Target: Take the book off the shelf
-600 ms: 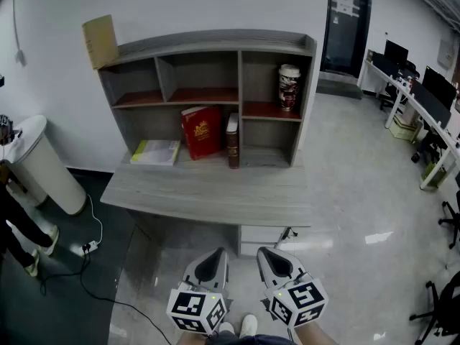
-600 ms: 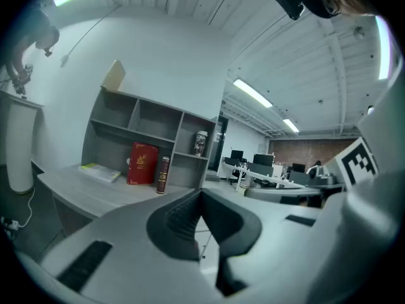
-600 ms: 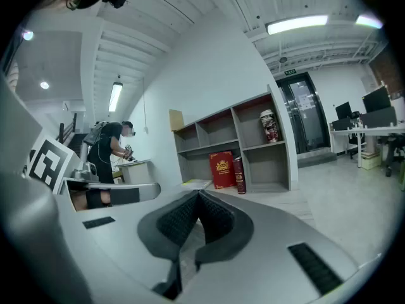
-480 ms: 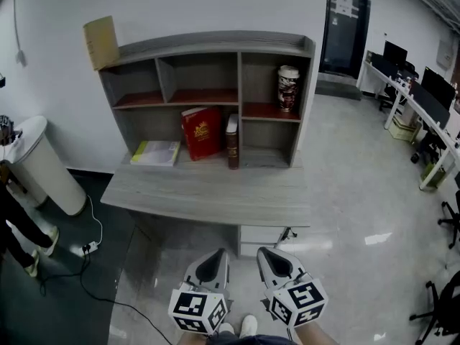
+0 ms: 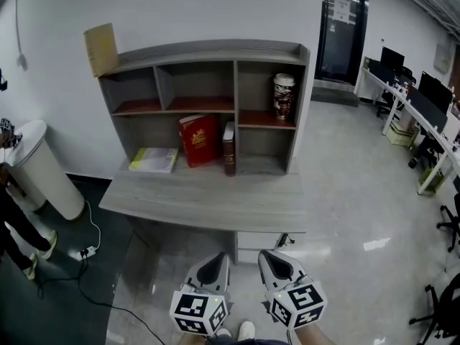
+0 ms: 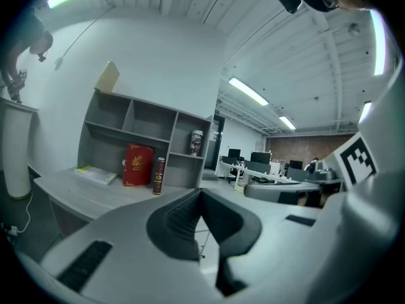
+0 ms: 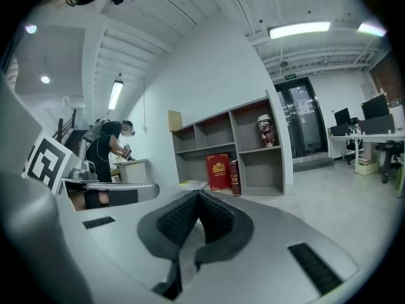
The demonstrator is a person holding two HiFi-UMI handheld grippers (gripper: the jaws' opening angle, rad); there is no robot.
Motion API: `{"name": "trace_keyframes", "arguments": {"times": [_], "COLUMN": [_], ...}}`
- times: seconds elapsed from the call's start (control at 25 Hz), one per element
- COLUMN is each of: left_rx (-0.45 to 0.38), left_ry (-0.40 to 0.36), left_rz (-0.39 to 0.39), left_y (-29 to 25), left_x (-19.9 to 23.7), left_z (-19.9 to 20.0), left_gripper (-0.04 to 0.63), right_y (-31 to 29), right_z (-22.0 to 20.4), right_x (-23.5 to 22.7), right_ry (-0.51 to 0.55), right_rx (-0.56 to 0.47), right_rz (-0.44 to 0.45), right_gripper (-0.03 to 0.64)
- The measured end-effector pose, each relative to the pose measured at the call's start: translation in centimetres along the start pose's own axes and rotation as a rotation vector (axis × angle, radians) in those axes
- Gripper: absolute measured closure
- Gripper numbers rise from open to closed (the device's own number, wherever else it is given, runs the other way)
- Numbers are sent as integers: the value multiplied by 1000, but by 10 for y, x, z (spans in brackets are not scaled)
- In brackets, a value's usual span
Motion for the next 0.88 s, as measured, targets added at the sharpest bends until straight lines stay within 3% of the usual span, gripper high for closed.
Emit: {"name": "trace_keyframes", "arguments": {"times": [0.44, 0.88], "left_rx": [-6, 3], "left_ry": [1, 19], "left_rz": [15, 65], "left_y": [-17, -43], "left_x": [-3, 4], "left_z": [9, 21], "left_gripper": [584, 584], "right_y": [-4, -20], "right_z": [2, 8], "right_x": [-18, -41], "right_ry": [-10, 28], "right_rx": [-25, 13], "right_rz": [38, 26], "right_gripper": [609, 609]}}
Point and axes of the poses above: the fingertips, and each gripper's own axes: y backward along the fingers, x to its left, z out of its top, the point moved 10 cm from there along y, backward along the fingers, and after that the axes turned 11 degrees about x, right-handed, at the moved point
